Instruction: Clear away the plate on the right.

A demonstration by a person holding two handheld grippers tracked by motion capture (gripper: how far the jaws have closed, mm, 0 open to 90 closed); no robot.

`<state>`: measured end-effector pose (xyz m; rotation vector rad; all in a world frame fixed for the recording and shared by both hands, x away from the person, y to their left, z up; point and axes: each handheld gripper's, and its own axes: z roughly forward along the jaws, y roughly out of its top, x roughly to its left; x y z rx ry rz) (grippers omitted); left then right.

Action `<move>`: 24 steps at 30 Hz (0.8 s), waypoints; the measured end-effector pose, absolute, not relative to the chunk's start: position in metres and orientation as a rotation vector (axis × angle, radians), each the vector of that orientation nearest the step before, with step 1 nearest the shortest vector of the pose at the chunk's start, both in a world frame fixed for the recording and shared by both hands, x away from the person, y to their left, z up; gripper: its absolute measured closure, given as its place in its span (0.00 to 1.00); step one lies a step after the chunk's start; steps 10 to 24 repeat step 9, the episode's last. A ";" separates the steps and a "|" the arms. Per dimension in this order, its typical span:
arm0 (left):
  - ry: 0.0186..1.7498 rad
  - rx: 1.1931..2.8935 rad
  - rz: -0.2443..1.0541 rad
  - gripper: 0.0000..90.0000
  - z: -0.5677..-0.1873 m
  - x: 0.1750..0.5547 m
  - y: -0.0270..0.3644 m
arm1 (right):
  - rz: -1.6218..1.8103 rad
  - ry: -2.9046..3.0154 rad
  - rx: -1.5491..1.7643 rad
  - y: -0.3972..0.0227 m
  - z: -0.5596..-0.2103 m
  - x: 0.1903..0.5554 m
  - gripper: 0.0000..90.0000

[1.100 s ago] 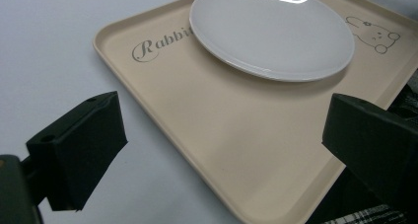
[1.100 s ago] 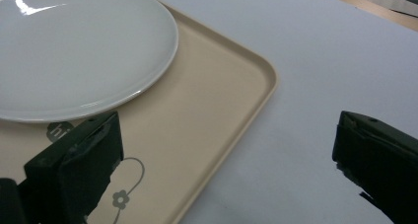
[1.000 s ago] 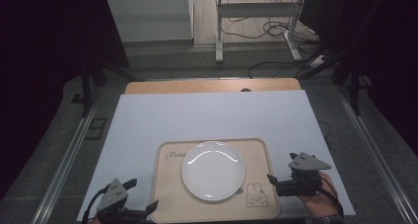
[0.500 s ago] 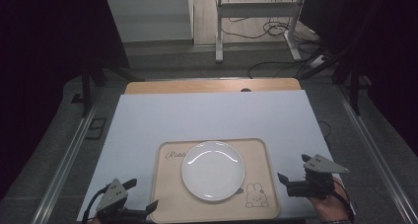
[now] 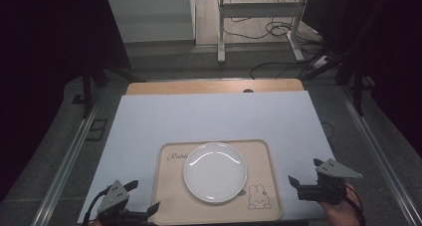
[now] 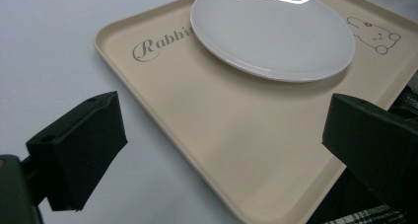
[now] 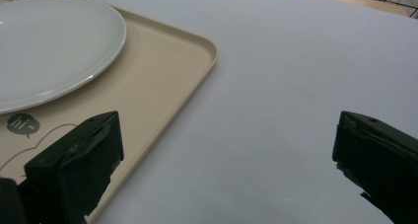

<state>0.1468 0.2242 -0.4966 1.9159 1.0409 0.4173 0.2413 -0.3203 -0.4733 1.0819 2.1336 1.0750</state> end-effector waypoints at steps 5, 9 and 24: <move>1.041 1.917 0.418 0.03 -0.497 0.147 0.224 | 1.066 2.136 1.094 -0.323 -0.475 0.241 0.00; 1.040 1.920 0.419 0.03 -0.496 0.147 0.223 | 1.071 2.155 1.087 -0.324 -0.475 0.241 0.00; 1.040 1.920 0.419 0.03 -0.496 0.147 0.223 | 1.071 2.155 1.087 -0.324 -0.475 0.241 0.00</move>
